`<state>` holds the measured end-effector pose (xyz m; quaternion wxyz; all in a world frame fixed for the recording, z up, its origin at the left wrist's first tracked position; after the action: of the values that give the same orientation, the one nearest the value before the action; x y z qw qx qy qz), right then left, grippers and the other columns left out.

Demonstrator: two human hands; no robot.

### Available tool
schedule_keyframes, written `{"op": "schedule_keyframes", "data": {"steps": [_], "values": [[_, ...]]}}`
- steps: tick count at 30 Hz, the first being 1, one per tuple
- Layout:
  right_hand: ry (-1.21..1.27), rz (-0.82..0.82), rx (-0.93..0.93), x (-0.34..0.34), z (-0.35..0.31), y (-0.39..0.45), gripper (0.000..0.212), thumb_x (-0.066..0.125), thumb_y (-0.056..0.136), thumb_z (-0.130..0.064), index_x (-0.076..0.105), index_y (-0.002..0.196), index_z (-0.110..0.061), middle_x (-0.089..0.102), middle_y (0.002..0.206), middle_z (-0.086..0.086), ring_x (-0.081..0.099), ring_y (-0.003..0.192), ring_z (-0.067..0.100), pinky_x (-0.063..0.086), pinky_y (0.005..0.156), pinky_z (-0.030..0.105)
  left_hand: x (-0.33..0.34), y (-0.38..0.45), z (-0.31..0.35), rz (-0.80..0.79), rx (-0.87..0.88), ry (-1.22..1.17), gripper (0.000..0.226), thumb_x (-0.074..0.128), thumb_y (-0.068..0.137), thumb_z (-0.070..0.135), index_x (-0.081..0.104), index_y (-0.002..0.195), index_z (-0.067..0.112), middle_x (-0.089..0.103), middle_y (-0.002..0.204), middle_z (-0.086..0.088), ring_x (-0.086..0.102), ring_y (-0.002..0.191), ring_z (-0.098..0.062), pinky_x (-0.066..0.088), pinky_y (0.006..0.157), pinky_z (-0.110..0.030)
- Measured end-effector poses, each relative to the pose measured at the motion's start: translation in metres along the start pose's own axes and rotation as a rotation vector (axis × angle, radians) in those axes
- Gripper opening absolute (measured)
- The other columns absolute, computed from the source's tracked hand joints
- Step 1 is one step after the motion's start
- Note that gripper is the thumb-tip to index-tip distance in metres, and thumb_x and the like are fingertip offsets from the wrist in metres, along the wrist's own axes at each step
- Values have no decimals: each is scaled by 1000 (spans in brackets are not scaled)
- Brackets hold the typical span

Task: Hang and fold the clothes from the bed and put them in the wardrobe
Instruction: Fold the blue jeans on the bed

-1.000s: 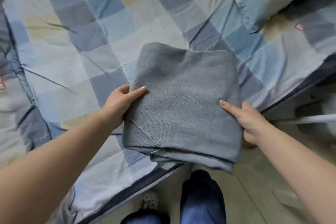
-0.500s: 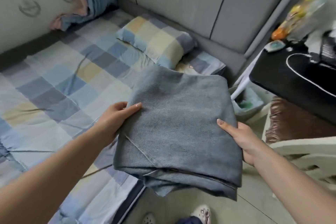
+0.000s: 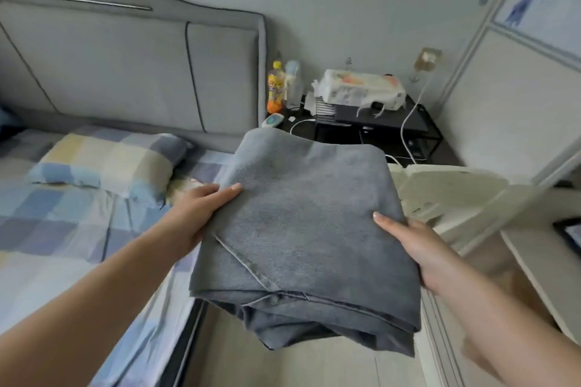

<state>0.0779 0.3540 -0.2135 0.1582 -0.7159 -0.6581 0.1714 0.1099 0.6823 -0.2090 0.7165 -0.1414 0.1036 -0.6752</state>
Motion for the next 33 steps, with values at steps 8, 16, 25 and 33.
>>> {"op": "schedule_keyframes", "data": {"steps": [8,16,25,33], "values": [[101,240,-48,-190,-18,-42,26,69,83,-29,67,102,-11,75,90,9,72,81,27,55,68,34,208,11,26,-302,3,27,39,71,74,37,70,100,8,74,97,-16,71,90,-31,54,88,-44],[209,418,-33,-318,-2,-62,37,72,76,-36,67,104,-12,75,93,8,72,86,27,54,80,40,372,36,29,-514,-21,97,32,66,86,31,68,105,6,73,100,-14,71,91,-28,56,81,-35],[408,696,-21,-426,32,-32,34,72,78,-32,67,105,-13,75,94,9,72,86,28,55,79,41,553,103,27,-782,-44,258,35,67,84,33,70,102,3,74,98,-15,70,93,-30,53,90,-42],[579,972,31,-501,71,-28,14,60,91,-17,65,104,-18,75,88,8,72,80,27,53,68,35,706,135,2,-1023,-133,399,37,73,82,29,67,106,1,73,101,-14,70,94,-30,53,91,-44]]}}
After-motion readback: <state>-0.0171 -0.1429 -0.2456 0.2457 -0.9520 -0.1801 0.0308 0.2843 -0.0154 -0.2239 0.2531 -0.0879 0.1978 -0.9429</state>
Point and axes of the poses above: each hand's wrist, its own y-axis towards the middle knuckle, its own x-axis out of the palm, z = x × y, the point moved 9 cm from there along y, towards the middle knuckle
